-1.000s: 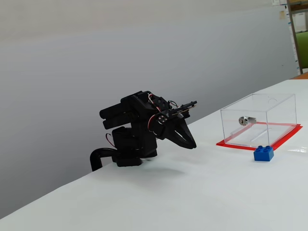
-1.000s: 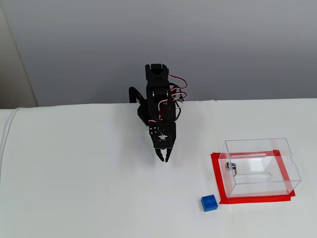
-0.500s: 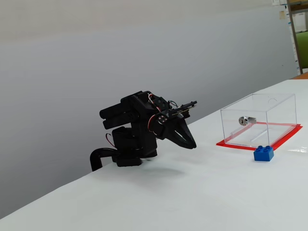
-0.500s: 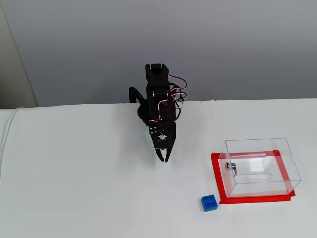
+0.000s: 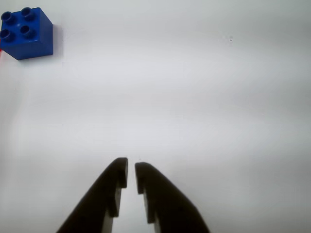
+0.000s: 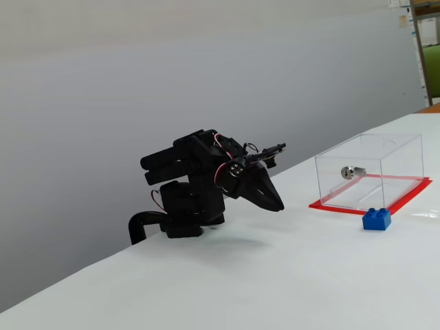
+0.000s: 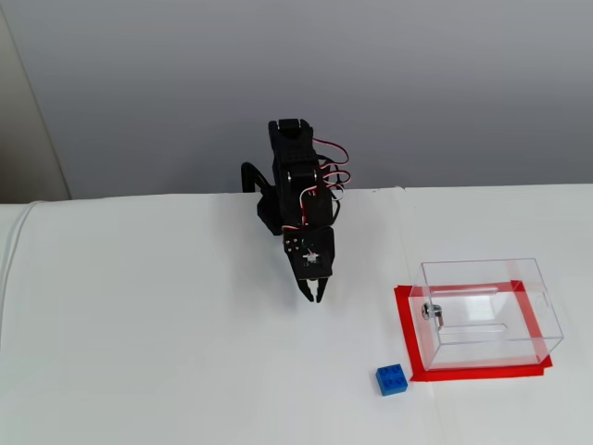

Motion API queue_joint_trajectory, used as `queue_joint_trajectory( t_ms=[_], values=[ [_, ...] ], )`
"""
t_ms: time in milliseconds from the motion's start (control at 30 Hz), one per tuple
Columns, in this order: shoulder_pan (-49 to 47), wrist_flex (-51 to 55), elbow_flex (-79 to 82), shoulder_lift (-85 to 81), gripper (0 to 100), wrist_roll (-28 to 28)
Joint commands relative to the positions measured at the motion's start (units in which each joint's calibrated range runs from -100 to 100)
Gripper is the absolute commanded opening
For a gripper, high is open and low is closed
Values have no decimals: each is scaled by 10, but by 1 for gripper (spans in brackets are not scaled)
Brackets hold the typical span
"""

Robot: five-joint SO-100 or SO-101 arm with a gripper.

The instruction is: Pick the blue lego brick and place it into the transparent box

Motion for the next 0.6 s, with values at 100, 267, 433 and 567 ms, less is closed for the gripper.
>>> queue_joint_trajectory(
  t_ms=[100, 267, 433, 567],
  values=[
    [-2, -45, -109, 99, 2, 2],
    [-2, -107, -191, 201, 2, 2],
    [-19, -149, -268, 309, 2, 2],
    [-42, -195, -297, 392, 6, 2]
  ],
)
